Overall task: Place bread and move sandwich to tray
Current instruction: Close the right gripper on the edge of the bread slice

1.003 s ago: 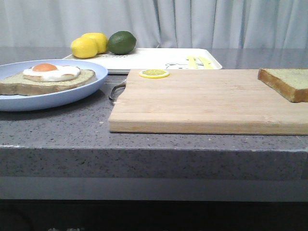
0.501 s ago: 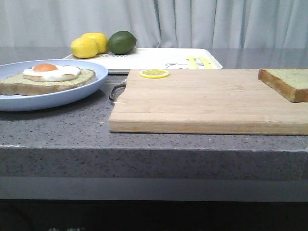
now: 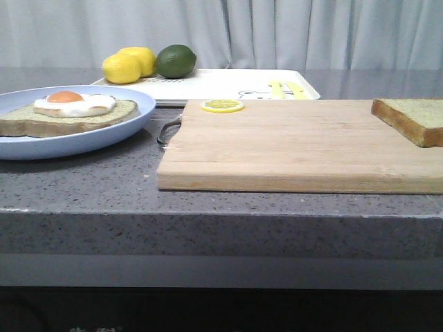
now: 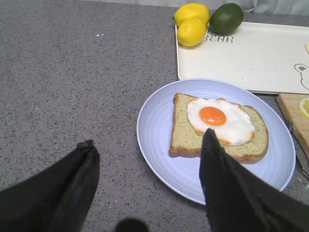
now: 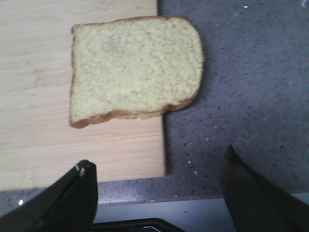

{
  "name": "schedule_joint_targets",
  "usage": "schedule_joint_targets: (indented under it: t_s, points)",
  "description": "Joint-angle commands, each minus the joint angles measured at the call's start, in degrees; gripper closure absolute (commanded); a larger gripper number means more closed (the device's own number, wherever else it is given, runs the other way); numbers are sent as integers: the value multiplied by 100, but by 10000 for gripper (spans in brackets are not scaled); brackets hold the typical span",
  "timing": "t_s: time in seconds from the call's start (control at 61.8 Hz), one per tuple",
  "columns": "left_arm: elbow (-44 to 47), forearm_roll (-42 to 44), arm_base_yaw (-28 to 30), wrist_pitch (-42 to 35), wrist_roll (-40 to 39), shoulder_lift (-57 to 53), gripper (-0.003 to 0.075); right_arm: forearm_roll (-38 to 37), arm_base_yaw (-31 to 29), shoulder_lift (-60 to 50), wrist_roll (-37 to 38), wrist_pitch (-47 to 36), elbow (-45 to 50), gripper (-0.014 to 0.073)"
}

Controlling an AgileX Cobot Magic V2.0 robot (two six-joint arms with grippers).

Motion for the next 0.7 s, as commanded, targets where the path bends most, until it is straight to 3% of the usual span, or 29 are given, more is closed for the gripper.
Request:
schedule_joint_targets:
  t_s: [0.0,0.081,0.307,0.501,0.679]
  points:
    - [-152,4,-3,-366,-57,33,283,199,-465,230,-141,-137,-265,45]
    - [-152,6,-3,-366,-57,33,283,631,-1064,499,-515,-14,-265,45]
    - [-152,241,-254,-366,-57,33,283,2905,-2390,1413,-1927,266,-265,45]
    - [-152,241,-295,-414,-57,33,283,4009,-2778,2282,-2798,605,-278,45]
    - [-152,241,-295,-414,-57,33,283,4288,-2779,2998,-3097,816,-483,45]
